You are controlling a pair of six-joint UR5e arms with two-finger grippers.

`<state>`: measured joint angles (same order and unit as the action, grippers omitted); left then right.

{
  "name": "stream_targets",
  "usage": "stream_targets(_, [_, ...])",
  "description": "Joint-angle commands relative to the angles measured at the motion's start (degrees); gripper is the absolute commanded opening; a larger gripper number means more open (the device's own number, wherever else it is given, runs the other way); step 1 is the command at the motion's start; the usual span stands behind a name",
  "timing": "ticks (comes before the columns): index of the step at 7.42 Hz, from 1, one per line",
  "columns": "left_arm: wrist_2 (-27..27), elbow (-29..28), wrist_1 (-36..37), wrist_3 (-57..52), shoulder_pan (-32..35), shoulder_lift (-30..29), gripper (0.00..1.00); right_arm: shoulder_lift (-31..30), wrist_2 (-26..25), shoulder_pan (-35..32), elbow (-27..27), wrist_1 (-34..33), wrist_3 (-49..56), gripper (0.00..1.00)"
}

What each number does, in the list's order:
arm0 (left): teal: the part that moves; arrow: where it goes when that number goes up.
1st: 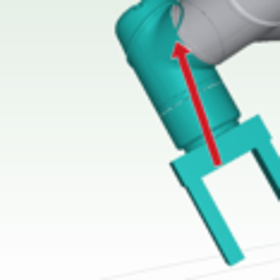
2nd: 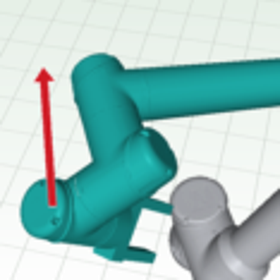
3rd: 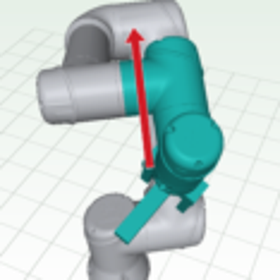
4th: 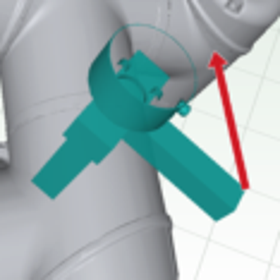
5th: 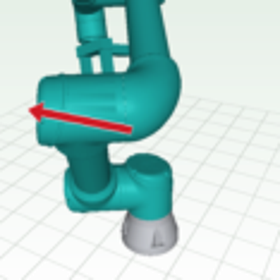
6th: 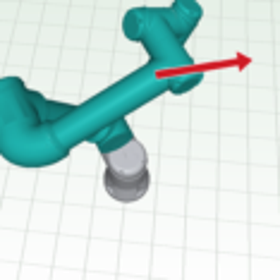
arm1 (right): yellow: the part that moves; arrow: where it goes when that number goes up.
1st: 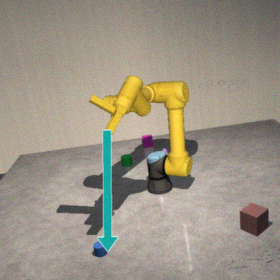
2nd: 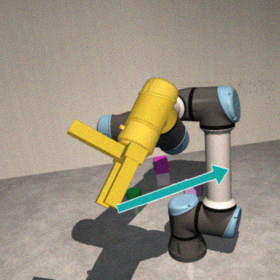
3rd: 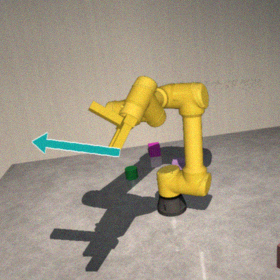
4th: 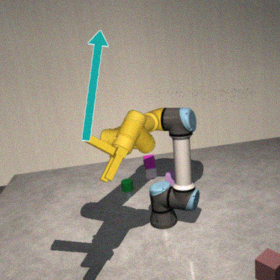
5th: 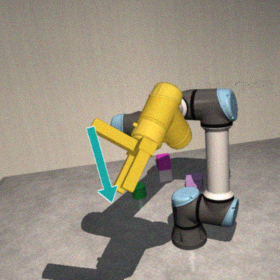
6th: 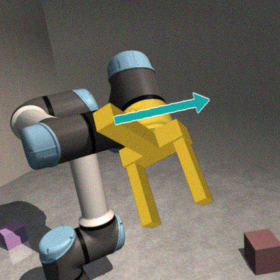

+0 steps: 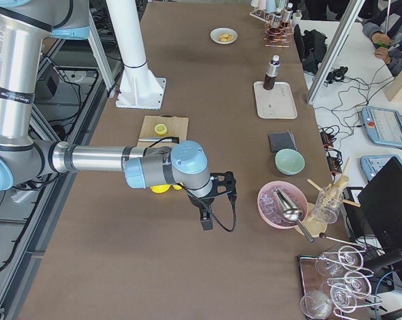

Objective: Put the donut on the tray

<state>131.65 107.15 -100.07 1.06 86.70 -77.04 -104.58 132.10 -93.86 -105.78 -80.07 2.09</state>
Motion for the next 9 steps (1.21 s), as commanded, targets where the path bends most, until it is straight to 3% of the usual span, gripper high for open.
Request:
stream_targets(1, [1.15, -0.01, 0.14, 0.08, -0.04, 0.05, 0.98, 0.08, 0.18, -0.01, 0.31, -0.08, -0.42, 1.00])
stream_targets(5, [1.07, -1.84, -2.31, -0.18, -0.13, 0.14, 0.98, 0.08, 0.18, -0.01, 0.22, 0.00, -0.51, 1.00])
stream_targets(8, [0.98, -6.15, -6.10, 0.17, -4.15, -0.91, 0.98, 0.08, 0.27, -0.01, 0.05, 0.09, -0.51, 1.00])
stream_targets(9, [1.15, -9.99, -10.28, 0.26, -4.87, -1.87, 0.97, 0.43, 0.27, 0.08, 0.13, 0.00, -0.51, 1.00])
